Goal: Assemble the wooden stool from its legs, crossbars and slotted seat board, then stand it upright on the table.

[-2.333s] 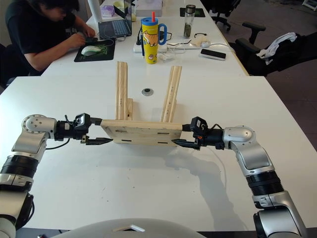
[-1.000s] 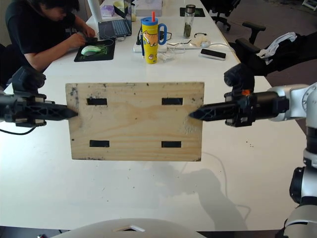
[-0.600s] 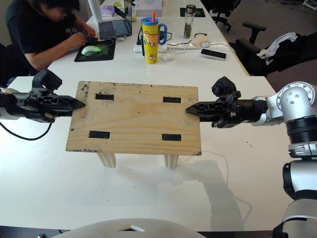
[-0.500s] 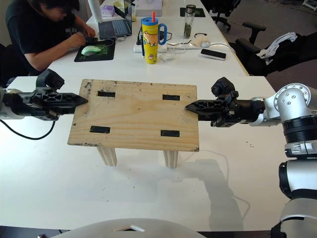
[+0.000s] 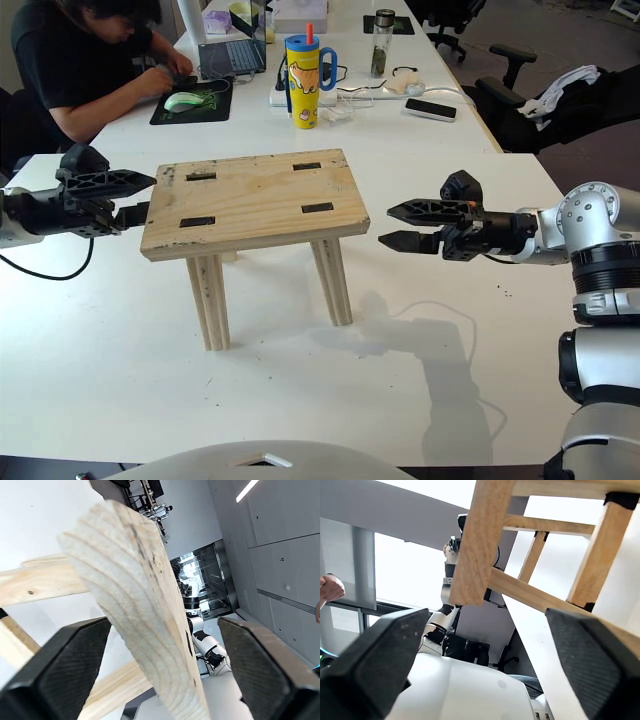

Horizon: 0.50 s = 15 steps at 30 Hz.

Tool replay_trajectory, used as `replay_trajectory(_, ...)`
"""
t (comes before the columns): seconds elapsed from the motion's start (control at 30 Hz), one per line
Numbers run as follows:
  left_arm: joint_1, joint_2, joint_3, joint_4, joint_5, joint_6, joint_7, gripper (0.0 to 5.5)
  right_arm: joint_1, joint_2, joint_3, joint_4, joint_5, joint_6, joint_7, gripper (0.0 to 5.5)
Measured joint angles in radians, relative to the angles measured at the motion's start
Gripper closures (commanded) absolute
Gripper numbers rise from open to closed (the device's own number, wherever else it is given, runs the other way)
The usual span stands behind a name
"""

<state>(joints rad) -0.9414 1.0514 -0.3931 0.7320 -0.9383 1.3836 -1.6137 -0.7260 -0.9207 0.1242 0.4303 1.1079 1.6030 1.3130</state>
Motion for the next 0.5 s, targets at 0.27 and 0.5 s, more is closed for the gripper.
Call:
replay_trajectory(0.27, 0.077, 0.091, -0.099, -0.081, -0.033, -0.111, 0.0, 0.36, 0.154, 0.006, -0.1, -0.127, -0.009, -0.026, -0.046, 0.1)
replay_trajectory(0.5, 0.146, 0.169, -0.063, -0.001, -0.005, -0.285, 0.0, 0.34, 0.489, 0.011, -0.222, -0.437, -0.025, -0.232, -0.051, 0.39)
